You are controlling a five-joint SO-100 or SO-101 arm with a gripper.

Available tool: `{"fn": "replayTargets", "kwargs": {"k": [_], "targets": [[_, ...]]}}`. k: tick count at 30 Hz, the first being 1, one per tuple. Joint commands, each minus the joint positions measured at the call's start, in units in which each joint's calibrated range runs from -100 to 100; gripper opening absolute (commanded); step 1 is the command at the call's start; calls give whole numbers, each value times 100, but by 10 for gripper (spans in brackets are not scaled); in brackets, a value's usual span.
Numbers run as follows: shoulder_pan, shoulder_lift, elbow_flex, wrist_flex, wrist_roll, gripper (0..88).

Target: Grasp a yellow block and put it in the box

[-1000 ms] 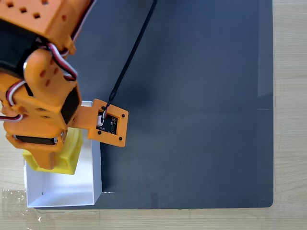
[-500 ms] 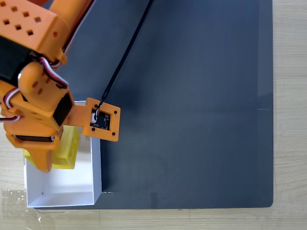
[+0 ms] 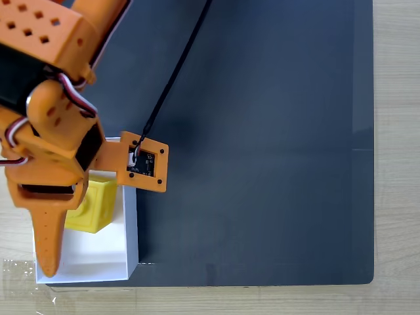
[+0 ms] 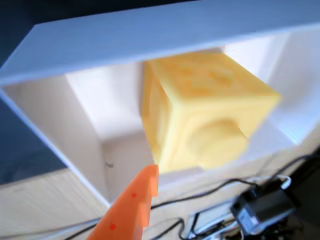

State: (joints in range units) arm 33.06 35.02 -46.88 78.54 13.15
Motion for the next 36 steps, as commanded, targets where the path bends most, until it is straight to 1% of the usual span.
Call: {"fn": "replayTargets", "kwargs": {"k": [1, 4, 7, 12, 15, 17, 20, 22, 28, 32, 36], "targets": [[-175, -1010, -219, 427, -25, 560], [-251, -1527, -219, 776, -182, 531], [-293, -2078, -210, 1021, -465, 465], [-512, -3121, 161, 1282, -885, 294], [-739, -3866, 894, 1265, -1216, 171], [-975, -4324, 1482, 1213, -1347, 96], [-1421, -4951, 2395, 1213, -1536, 23], [-1724, -5341, 3038, 1265, -1693, 10], [-2860, -6519, 4883, 1274, -1782, 10], [-2944, -7460, 5941, 1047, -1788, 10], [-2978, -8451, 7379, 410, -1788, 10]]}}
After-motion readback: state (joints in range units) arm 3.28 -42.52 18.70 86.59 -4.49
